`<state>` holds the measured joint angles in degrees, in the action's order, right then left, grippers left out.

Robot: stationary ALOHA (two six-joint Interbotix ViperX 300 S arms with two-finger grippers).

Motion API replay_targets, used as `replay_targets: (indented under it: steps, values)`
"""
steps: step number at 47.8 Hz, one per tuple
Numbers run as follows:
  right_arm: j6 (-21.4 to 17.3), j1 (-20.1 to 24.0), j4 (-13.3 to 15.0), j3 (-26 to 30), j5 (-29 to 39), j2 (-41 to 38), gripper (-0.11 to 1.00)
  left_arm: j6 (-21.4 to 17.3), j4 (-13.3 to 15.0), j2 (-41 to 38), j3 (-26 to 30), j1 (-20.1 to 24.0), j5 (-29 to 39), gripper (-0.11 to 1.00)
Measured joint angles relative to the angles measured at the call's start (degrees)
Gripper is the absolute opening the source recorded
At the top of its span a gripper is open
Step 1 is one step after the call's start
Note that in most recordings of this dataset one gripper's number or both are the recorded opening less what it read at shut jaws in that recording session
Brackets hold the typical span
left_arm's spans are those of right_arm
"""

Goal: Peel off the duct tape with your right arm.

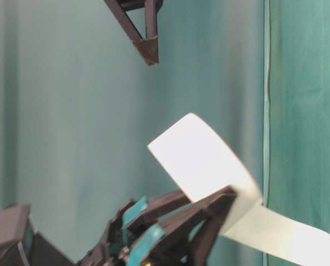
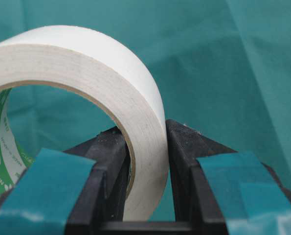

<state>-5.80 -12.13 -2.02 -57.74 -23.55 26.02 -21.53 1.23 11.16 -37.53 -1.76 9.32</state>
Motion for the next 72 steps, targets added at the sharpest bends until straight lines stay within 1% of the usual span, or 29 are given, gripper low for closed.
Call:
replay_targets:
  steps: [5,16,31,51,66,72]
  values:
    - [0.0,0.0,0.0,-0.6,0.0,0.4,0.56,0.0,0.0,-2.5,1.5,-1.3,0.4,0.2]
    - [0.0,-0.1,0.0,-1.3,0.0,0.6,0.56,0.0,0.0,-7.8,5.7,-3.5,4.6,0.2]
    - [0.0,0.0,0.0,-1.7,-0.1,0.6,0.56,0.1,0.0,-13.9,9.8,-4.0,8.1,0.2]
    - [0.0,0.0,0.0,-2.6,-0.8,0.6,0.56,0.1,0.0,-20.0,12.7,-4.0,10.0,0.2]
    - [0.0,0.0,0.0,-3.3,-1.6,0.6,0.56,0.1,0.0,-22.9,13.6,-4.0,10.1,0.2]
    - [0.0,-0.1,0.0,-3.3,-1.8,0.6,0.56,0.1,0.0,-23.6,13.9,-4.2,11.3,0.2]
